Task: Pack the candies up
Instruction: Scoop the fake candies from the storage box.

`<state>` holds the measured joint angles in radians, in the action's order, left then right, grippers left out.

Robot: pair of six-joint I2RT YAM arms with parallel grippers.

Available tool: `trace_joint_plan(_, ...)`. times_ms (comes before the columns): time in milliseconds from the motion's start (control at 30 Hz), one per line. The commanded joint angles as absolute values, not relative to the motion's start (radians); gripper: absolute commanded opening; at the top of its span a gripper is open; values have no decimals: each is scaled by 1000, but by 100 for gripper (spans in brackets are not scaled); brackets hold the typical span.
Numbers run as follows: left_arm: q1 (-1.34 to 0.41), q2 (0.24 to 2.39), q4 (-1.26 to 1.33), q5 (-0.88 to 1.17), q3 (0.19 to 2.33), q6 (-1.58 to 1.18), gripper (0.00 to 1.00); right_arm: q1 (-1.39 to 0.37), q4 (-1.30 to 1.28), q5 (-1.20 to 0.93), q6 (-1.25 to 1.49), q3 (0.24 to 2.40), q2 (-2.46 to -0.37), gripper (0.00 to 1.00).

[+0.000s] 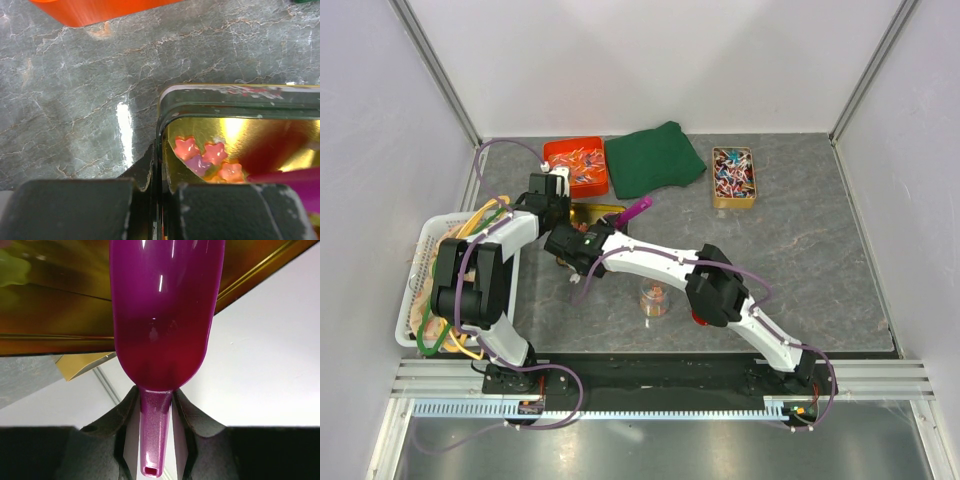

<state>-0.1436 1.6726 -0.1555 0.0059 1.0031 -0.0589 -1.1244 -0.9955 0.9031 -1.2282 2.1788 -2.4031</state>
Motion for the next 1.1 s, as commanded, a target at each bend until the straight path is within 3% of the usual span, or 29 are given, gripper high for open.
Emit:
trace_joint_plan(0,-143,1646,-98,3,1034,-97,2,-1158,-988,954,-1253,2192,-2434,0)
trace_joint_plan(367,-144,1651,-98,-18,1035,-98,2,-1192,-979,907,-1217,2172,-2460,0)
trace_joint_plan(1067,-149,1663,-121,-72,1040,-117,2,-1233,-1051,746,-970,2387,-2582,0)
